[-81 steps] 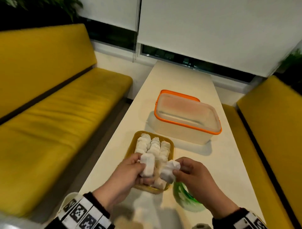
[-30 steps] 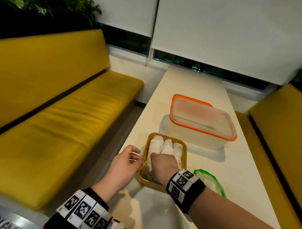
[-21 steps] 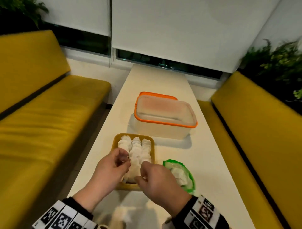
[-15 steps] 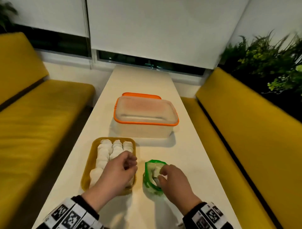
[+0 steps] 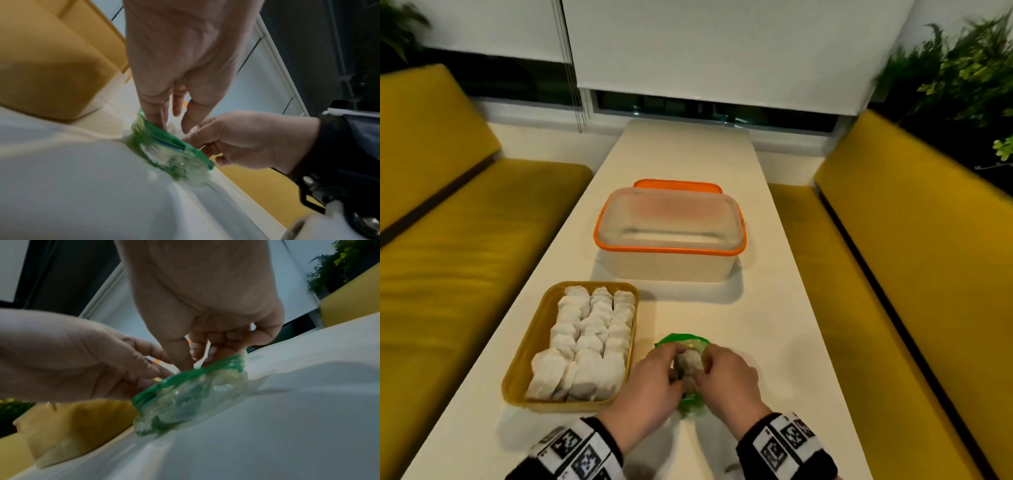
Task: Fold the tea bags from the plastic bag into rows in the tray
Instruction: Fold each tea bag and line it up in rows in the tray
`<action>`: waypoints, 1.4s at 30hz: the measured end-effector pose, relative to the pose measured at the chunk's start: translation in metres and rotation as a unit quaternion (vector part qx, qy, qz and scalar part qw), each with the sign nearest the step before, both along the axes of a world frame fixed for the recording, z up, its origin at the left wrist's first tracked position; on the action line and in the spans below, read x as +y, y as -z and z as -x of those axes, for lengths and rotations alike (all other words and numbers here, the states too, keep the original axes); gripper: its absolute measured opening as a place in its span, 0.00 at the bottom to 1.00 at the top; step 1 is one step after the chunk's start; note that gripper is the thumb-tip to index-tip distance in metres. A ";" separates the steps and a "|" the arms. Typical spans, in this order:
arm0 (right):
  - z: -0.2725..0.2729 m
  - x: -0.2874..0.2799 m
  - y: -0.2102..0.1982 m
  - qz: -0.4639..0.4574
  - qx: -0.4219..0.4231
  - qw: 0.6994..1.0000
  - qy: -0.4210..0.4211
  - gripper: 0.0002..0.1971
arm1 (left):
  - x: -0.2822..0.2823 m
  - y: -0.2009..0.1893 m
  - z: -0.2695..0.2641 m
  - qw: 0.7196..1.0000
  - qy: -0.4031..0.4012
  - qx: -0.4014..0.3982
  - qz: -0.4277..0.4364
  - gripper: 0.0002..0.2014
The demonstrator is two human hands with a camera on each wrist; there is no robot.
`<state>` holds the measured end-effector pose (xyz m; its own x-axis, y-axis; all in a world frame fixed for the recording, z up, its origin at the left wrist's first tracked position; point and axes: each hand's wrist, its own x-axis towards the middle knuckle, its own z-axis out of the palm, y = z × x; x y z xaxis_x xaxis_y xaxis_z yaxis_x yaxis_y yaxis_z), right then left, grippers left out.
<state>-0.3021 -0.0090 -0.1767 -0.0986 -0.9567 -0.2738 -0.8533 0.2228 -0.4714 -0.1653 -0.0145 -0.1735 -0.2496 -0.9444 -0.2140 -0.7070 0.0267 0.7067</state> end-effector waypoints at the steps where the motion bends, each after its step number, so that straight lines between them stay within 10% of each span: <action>1: 0.002 -0.001 0.000 -0.005 -0.014 1.000 0.005 0.08 | -0.001 0.001 0.000 1.000 -0.005 0.000 0.000 0.26; 11: 0.023 -0.010 -0.001 0.036 -0.210 0.977 0.023 0.14 | -0.007 0.004 0.003 0.998 0.015 0.025 0.048 0.29; 14: 0.025 -0.010 -0.006 0.041 -0.220 0.974 -0.012 0.13 | -0.011 0.000 0.009 0.997 0.022 0.011 0.068 0.12; 21: 0.013 -0.007 -0.015 0.018 0.107 0.982 -0.156 0.10 | -0.017 -0.003 0.009 0.991 -0.087 0.068 0.075 0.15; 35: 0.007 -0.001 -0.008 0.040 0.188 0.961 -0.200 0.14 | -0.013 -0.002 0.010 0.994 -0.079 0.058 0.054 0.07; 42: 0.034 0.005 -0.001 0.079 -0.087 0.993 -0.025 0.11 | -0.010 -0.003 0.007 0.990 -0.102 0.098 0.012 0.05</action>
